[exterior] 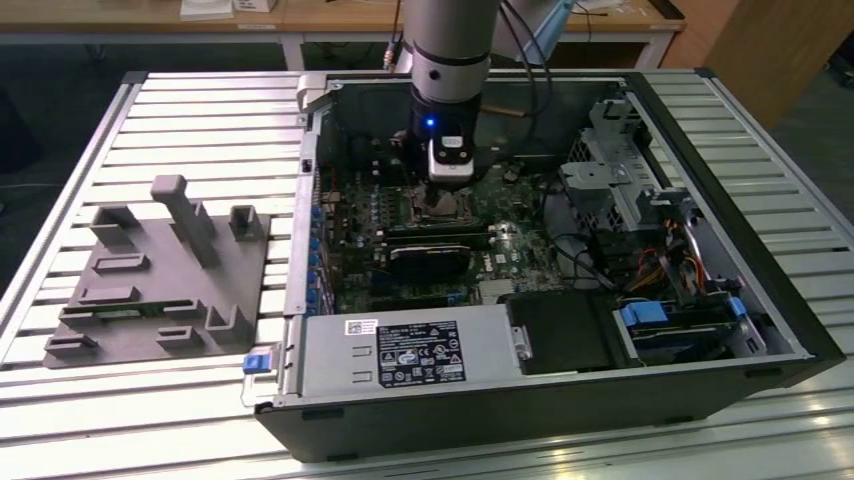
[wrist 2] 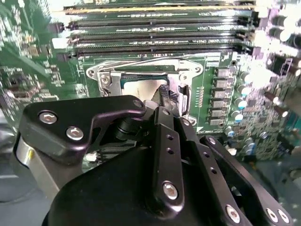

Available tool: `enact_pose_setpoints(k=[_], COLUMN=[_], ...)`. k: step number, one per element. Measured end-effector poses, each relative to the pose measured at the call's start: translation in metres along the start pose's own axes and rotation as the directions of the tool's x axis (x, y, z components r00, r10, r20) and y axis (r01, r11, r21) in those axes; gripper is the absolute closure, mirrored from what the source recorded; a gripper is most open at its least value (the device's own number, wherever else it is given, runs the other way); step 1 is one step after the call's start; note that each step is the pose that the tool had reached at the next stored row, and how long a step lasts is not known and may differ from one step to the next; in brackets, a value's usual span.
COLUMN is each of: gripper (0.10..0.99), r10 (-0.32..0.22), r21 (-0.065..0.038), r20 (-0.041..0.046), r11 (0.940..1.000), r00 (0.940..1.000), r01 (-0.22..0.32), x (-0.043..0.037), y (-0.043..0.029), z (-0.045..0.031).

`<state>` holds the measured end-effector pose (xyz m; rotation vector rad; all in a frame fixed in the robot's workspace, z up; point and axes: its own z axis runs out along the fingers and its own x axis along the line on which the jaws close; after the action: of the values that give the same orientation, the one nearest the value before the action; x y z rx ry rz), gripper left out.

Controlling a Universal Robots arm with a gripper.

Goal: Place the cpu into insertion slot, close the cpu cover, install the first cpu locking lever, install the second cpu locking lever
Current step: 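Close the cpu cover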

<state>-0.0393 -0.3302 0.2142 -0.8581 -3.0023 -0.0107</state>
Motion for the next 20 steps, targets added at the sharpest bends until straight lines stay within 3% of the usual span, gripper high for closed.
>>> enact_pose_setpoints(k=[3,7,10,14,16,20], gripper=[0.980,0.980,0.980,0.980,0.980,0.980], r10=[-0.054,-0.128,-0.181,-0.251,-0.271,-0.300], r21=[0.001,0.003,0.004,0.005,0.004,-0.005], r20=[-0.0001,-0.0003,-0.0005,0.0002,0.0055,0.0374], r11=[0.9986,0.9918,0.9835,0.9680,0.9626,0.9537], r00=[0.9986,0.9918,0.9835,0.9680,0.9626,0.9531], r01=[0.054,0.128,0.181,0.251,0.271,0.301], x=[0.0000,-0.0001,-0.0001,-0.0001,-0.0001,-0.0001], y=[0.0000,0.0000,0.0000,0.0000,0.0000,0.0000], z=[0.0007,0.0017,0.0024,0.0032,0.0035,0.0041])
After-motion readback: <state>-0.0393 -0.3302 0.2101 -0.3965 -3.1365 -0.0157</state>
